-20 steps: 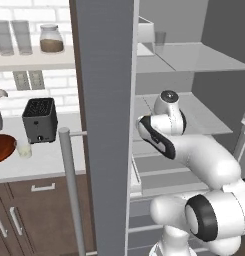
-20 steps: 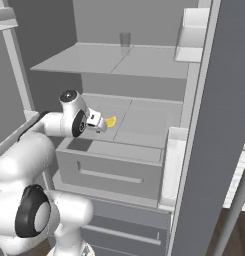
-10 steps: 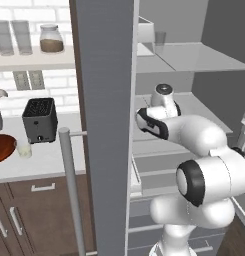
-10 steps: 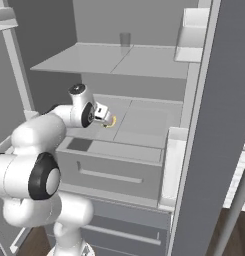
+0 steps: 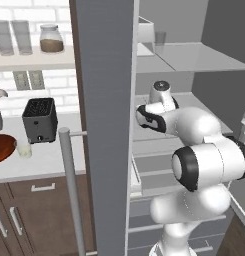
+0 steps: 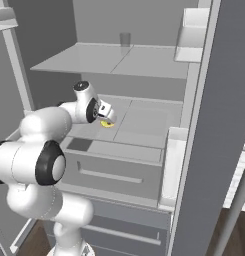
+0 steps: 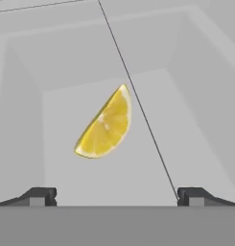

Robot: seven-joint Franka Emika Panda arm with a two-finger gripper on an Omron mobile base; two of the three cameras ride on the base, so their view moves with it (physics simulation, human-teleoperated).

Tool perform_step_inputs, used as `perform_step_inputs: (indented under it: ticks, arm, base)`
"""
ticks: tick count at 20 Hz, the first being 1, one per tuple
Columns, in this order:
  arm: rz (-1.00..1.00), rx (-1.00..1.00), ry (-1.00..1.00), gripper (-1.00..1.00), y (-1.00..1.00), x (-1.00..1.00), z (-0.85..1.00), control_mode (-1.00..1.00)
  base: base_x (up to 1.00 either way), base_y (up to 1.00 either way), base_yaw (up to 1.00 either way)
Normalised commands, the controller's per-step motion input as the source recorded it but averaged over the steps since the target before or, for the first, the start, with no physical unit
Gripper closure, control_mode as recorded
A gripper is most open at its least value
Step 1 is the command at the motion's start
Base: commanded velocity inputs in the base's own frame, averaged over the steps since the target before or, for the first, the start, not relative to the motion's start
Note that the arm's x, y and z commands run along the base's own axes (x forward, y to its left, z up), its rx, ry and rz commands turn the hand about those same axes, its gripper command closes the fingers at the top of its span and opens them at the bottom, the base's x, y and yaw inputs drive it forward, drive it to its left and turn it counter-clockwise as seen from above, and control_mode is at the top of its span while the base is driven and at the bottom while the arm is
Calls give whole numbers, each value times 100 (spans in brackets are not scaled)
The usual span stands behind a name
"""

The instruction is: Grab a lemon wedge from the fridge and one ice cube from the ice bowl, and put them in the glass of lemonade.

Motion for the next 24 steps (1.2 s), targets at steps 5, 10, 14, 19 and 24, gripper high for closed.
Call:
perform_step_inputs:
  ticks: [5, 10, 14, 19, 24]
  arm:
    - [-13, 1, 1, -100, 0, 45, -26, -100]
    - [-9, 0, 4, -100, -8, 33, -1, -100]
    - [-4, 0, 7, -100, -15, 27, -10, -100]
    - [0, 0, 8, -100, -11, 23, -19, -100]
    - [0, 0, 3, -100, -5, 7, -18, -100]
  base:
    - [0, 0, 0]
    - [0, 0, 0]
    - [0, 0, 0]
    - [0, 0, 0]
    - [0, 0, 0]
